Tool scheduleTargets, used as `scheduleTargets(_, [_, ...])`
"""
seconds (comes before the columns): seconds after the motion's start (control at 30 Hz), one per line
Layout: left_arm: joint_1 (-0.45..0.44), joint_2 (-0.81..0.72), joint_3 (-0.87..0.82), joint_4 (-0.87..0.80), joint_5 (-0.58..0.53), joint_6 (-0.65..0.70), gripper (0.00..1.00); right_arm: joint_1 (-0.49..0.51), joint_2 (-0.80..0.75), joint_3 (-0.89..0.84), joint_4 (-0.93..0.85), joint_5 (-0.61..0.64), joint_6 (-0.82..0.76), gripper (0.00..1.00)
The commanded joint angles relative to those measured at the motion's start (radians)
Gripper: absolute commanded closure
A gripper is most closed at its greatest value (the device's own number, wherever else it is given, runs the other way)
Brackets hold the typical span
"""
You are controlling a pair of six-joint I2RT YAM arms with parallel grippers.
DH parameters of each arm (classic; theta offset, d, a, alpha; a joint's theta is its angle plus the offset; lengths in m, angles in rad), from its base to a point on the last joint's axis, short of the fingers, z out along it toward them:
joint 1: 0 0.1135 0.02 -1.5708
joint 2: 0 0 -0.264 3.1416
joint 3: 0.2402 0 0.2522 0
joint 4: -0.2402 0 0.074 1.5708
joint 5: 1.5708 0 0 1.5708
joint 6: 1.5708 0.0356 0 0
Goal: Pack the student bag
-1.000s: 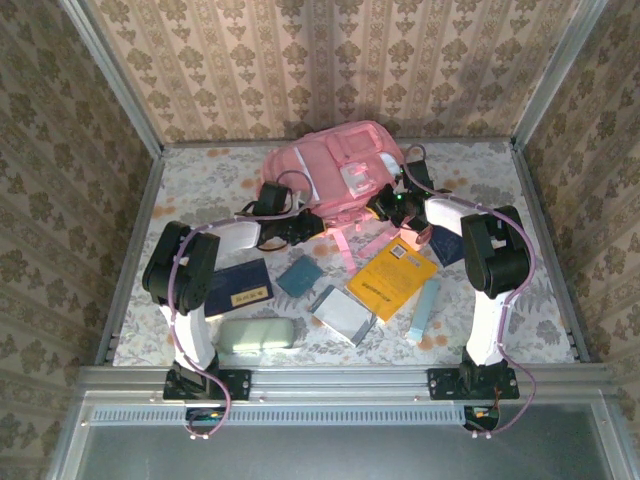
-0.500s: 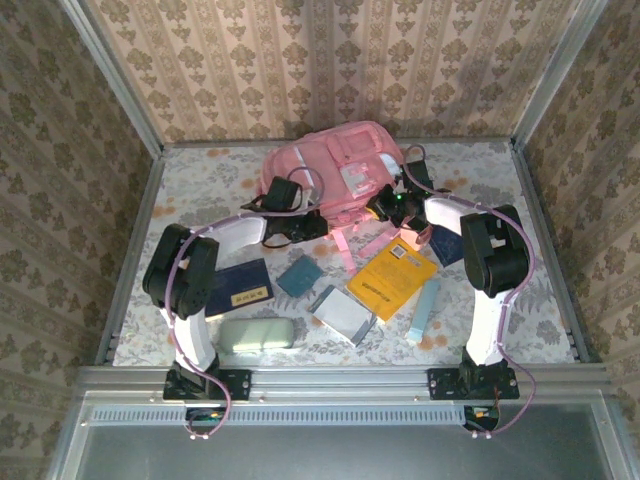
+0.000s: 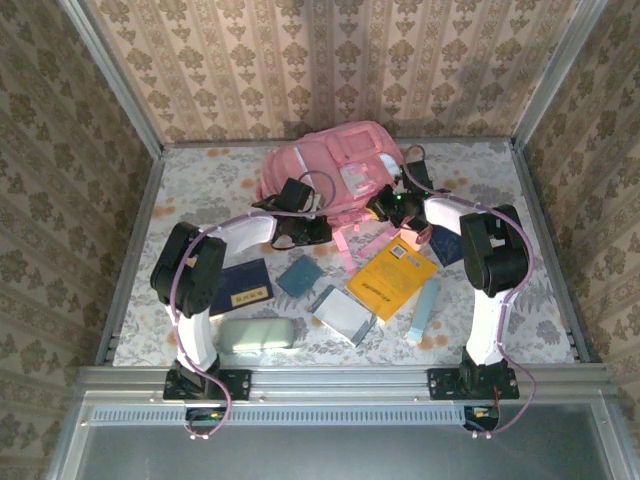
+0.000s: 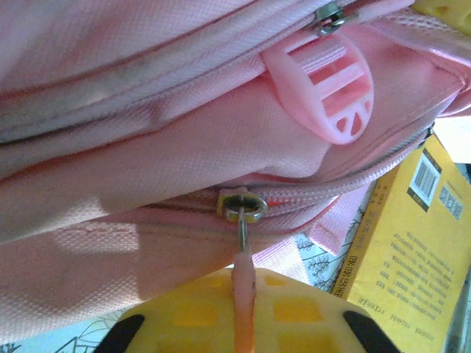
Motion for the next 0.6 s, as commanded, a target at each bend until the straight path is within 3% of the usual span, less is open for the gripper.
scheduleTargets(0.0, [0.002, 0.012, 0.033, -0.041, -0.035, 0.025, 0.95, 0.003, 0.007, 0.030, 0.080, -0.052, -0.001, 0.94])
scheduleTargets(0.07, [0.007, 0.003, 0.034, -0.043, -0.033, 0.029, 1.00, 0.002, 0.008, 0.031, 0.072, -0.050, -0.012, 0.94])
scheduleTargets(0.57, [0.124, -0.116, -0.105, 0.009, 0.022, -0.002, 1.00, -0.032, -0.015, 0.079, -0.112, 0.079, -0.160, 1.00])
